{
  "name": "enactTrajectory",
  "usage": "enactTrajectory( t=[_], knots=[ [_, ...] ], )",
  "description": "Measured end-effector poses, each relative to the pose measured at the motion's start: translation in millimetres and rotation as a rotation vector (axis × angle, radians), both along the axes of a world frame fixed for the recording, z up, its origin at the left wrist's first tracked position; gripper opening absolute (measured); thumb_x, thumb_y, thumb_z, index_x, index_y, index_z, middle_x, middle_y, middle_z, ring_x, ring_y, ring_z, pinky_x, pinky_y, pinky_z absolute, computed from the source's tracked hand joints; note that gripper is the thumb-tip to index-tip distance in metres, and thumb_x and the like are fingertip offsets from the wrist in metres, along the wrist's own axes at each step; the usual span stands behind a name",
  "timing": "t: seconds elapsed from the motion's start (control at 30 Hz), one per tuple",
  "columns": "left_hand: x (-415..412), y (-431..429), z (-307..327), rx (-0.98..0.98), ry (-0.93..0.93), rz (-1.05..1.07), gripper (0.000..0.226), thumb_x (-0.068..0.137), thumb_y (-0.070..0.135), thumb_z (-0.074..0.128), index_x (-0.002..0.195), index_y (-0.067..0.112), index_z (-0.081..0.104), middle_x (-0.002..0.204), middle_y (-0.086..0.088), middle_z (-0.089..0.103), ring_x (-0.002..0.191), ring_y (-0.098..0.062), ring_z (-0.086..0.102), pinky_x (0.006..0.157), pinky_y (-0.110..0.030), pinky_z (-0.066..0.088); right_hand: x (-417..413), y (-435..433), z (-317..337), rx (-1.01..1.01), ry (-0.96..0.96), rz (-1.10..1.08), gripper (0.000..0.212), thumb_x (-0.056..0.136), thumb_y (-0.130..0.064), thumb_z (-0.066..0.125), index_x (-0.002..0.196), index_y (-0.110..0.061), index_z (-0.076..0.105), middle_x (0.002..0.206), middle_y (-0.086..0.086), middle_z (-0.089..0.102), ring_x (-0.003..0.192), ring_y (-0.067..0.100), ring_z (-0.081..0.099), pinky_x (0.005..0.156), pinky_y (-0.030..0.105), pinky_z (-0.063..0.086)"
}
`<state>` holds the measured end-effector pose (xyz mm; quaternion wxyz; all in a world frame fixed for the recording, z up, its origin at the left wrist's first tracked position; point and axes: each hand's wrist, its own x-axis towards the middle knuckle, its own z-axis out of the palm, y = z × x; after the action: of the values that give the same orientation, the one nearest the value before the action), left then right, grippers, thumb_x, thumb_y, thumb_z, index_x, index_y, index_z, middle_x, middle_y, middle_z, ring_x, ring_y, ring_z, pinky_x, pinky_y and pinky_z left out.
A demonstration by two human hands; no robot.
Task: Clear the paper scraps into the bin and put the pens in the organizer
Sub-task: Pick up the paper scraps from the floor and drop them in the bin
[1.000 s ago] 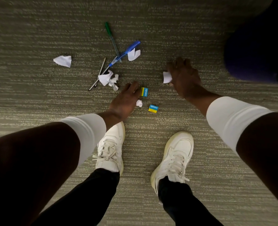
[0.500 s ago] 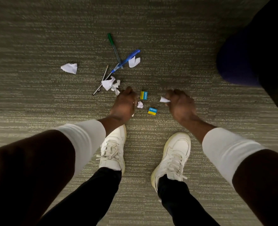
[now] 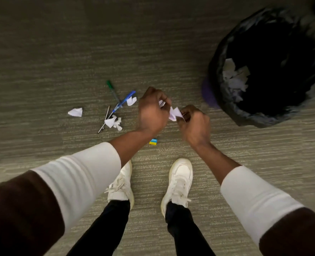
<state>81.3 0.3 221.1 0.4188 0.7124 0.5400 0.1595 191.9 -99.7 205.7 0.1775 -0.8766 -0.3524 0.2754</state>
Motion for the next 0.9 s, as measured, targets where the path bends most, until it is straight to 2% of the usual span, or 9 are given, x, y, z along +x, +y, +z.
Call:
enactTrajectory(
  t=[0.2,0.37,0.43,0.47,0.53,0.63,0.7,0.77,0.9],
  knots=[
    [82.3,2.2,76.8,-0.003,-0.104,0.075,0.013,0.079,0.002,0.07,0.079,0.014,0.077,0.092,0.0,0.072,0.083,-0.009,0.065,0.071,-0.01,0.042,37.5,0.3,84.1,0.239,0.175,-0.321,0.013,0.089,-0.023,0.076,0.095,-0.014,0.07,0.078,0.001,0.078,0.066,0.024,0.076,0.067,0.051,0.062],
    [149.1,-18.1,102.8,-0.095,-0.146,0.074,0.015,0.082,0.004,0.074,0.081,0.018,0.079,0.083,0.01,0.074,0.078,-0.002,0.063,0.06,0.0,0.037,87.9,-16.0,113.9,0.352,0.199,-0.533,0.01,0.088,-0.019,0.079,0.092,-0.017,0.07,0.069,-0.011,0.077,0.058,0.004,0.075,0.054,0.03,0.064],
    [177.5,-27.1,106.5,-0.13,-0.163,0.047,0.014,0.084,0.005,0.073,0.08,0.018,0.078,0.08,0.011,0.073,0.075,-0.001,0.062,0.058,0.0,0.04,111.1,-21.0,115.3,0.341,0.16,-0.595,0.011,0.085,-0.027,0.077,0.087,-0.017,0.071,0.071,-0.009,0.077,0.068,0.01,0.076,0.063,0.037,0.065],
    [190.4,-30.5,106.5,-0.139,-0.162,0.026,0.015,0.084,0.005,0.073,0.08,0.018,0.078,0.08,0.01,0.075,0.074,-0.002,0.062,0.058,-0.002,0.041,122.1,-21.9,114.5,0.326,0.155,-0.624,0.016,0.085,-0.031,0.076,0.086,-0.016,0.072,0.073,-0.005,0.077,0.071,0.015,0.077,0.066,0.045,0.065],
    [213.2,-37.1,102.2,-0.14,-0.112,-0.017,0.014,0.084,0.006,0.071,0.082,0.019,0.077,0.088,0.008,0.077,0.081,-0.005,0.066,0.064,-0.01,0.045,141.2,-25.4,110.5,0.3,0.151,-0.674,0.024,0.086,-0.037,0.074,0.083,-0.014,0.073,0.071,-0.004,0.074,0.063,0.009,0.072,0.059,0.048,0.063],
    [233.9,-39.8,90.2,-0.207,-0.038,-0.107,0.009,0.087,0.017,0.072,0.096,0.02,0.071,0.103,0.003,0.074,0.099,-0.016,0.07,0.084,-0.027,0.057,161.8,-29.0,103.9,0.251,0.154,-0.703,0.027,0.088,-0.042,0.072,0.078,-0.017,0.069,0.07,-0.01,0.069,0.061,0.005,0.067,0.057,0.033,0.063],
    [238.5,-39.9,84.9,-0.239,0.014,-0.197,0.02,0.092,0.029,0.069,0.109,0.018,0.068,0.111,0.0,0.073,0.106,-0.02,0.069,0.092,-0.032,0.058,173.8,-31.3,100.5,0.189,0.136,-0.698,0.025,0.088,-0.042,0.072,0.09,-0.017,0.069,0.082,-0.006,0.071,0.08,0.016,0.072,0.061,0.023,0.059],
    [236.4,-40.1,83.6,-0.228,0.036,-0.27,0.027,0.095,0.033,0.066,0.117,0.018,0.066,0.114,0.001,0.073,0.108,-0.019,0.068,0.095,-0.033,0.057,182.4,-33.4,98.9,0.133,0.085,-0.675,0.033,0.087,-0.032,0.073,0.112,-0.011,0.07,0.103,0.002,0.075,0.096,0.021,0.073,0.074,0.027,0.059],
    [207.0,-34.8,86.1,-0.147,0.058,-0.388,0.024,0.096,0.029,0.065,0.115,0.014,0.065,0.11,0.002,0.073,0.104,-0.016,0.068,0.093,-0.037,0.057,171.2,-38.9,110.1,0.185,-0.032,-0.51,0.035,0.088,-0.023,0.07,0.122,-0.013,0.069,0.102,-0.002,0.076,0.096,0.014,0.073,0.082,0.029,0.058]
  ],
)
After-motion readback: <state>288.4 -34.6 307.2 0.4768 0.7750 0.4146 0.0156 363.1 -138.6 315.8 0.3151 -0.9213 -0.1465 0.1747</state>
